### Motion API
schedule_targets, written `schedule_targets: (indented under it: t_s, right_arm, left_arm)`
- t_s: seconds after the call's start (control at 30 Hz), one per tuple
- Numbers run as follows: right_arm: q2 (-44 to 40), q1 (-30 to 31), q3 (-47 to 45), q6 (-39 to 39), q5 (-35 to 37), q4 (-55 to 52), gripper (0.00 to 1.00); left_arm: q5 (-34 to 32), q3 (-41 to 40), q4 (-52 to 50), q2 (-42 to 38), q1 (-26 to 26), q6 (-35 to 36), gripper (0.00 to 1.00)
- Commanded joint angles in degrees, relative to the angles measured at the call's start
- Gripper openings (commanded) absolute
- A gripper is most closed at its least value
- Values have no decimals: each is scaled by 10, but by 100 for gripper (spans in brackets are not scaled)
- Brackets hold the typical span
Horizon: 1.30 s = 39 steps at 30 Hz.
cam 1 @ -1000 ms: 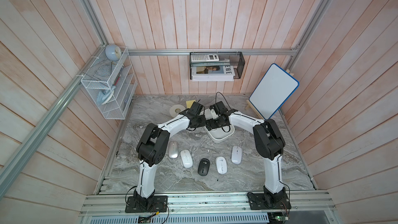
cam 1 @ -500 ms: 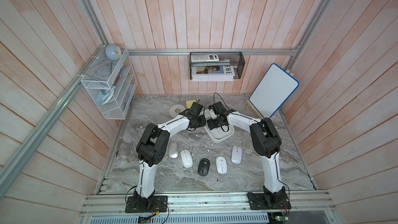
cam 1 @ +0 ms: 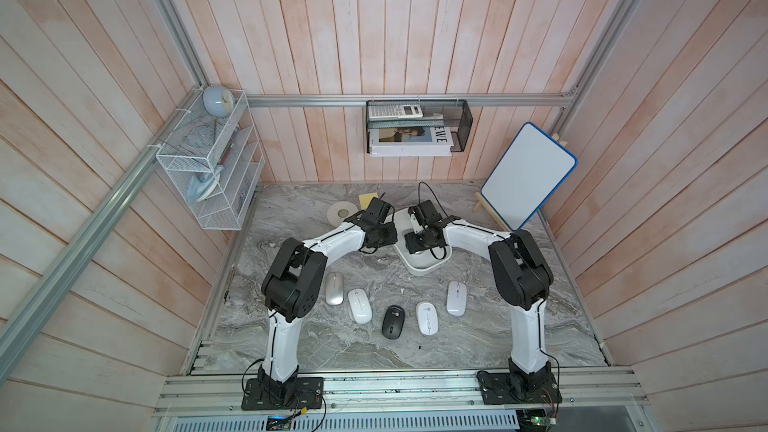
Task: Take out the mouse from the storage box
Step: Pick up the mouse from the storage box, then place the mouse at the center of the board.
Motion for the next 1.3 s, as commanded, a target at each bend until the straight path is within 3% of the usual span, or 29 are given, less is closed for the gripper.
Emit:
schedule_targets:
  t_s: [0.0, 0.53, 1.03, 1.27]
  right_arm:
    - [-45, 8, -11, 25, 2, -14, 56]
    - [-215, -1, -88, 65, 20, -61, 55]
    - [-424, -66, -261, 128, 95, -59, 54]
    - [-452, -122, -333, 142, 96, -47, 54]
  left_arm:
    - [0, -13, -1, -29, 3, 0, 36]
    - [-29, -92, 19, -130, 5, -3, 73]
    - [-99, -318, 99, -347, 11, 11, 84]
    - [-120, -420, 137, -435, 35, 4, 88]
